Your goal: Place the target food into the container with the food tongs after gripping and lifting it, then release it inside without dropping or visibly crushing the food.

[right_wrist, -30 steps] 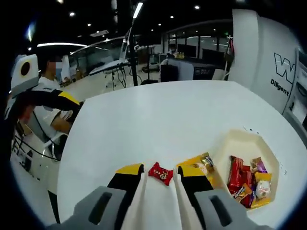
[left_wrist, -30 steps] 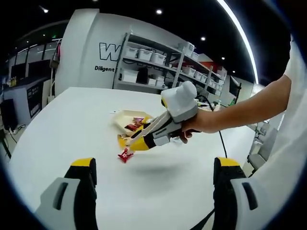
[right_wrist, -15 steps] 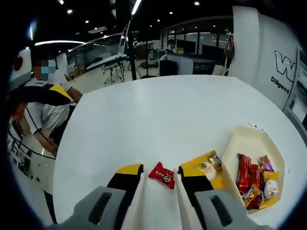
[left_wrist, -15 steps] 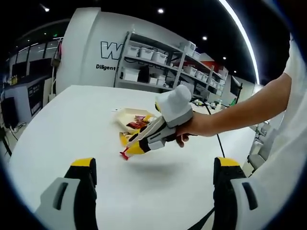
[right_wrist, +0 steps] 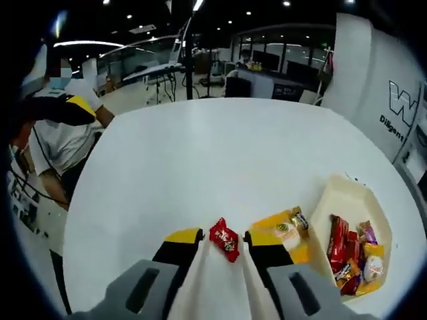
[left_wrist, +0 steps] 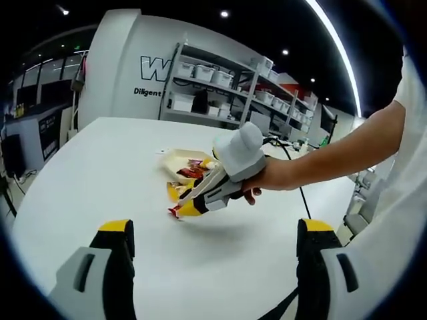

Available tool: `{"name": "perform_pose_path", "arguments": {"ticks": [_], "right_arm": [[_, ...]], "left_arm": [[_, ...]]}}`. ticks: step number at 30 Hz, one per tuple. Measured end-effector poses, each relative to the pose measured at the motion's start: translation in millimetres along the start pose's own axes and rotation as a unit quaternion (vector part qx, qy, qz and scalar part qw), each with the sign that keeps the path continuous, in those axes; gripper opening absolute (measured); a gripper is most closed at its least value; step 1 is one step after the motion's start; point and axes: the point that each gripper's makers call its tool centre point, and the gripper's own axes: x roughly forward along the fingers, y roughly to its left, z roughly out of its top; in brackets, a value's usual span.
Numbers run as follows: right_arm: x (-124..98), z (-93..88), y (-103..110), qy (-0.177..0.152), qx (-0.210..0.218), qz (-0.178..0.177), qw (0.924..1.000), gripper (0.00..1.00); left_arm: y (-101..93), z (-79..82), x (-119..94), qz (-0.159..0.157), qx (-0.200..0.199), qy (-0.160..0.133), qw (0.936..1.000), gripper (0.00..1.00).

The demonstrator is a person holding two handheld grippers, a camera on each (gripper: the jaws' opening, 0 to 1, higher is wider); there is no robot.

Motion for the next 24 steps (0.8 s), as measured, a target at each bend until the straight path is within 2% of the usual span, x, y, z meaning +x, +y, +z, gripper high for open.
{"name": "perform_pose_path", "arguments": {"ticks": [6, 18, 24], "right_arm": [[-12, -11.5, 0, 0.006, 0.02, 0.008, 0.9997, 0.2], [-48, -62.3, -20, 0.017, 0.053, -0.007, 0.9984, 0.21], [-64, -78.7, -24, 0.01, 0.081, -0.019, 0.9965, 0.21]], "left_arm": [[-5.0, 3.0, 5, -0.007, 0.004, 0.001, 1.0, 0.98], [-24.4, 9.3, 29, -0.04, 0.016, 0.003, 0.999, 0.98], [-34.8, 11.3, 40, -0.058, 0.026, 0.007, 0.998, 0.98]]}}
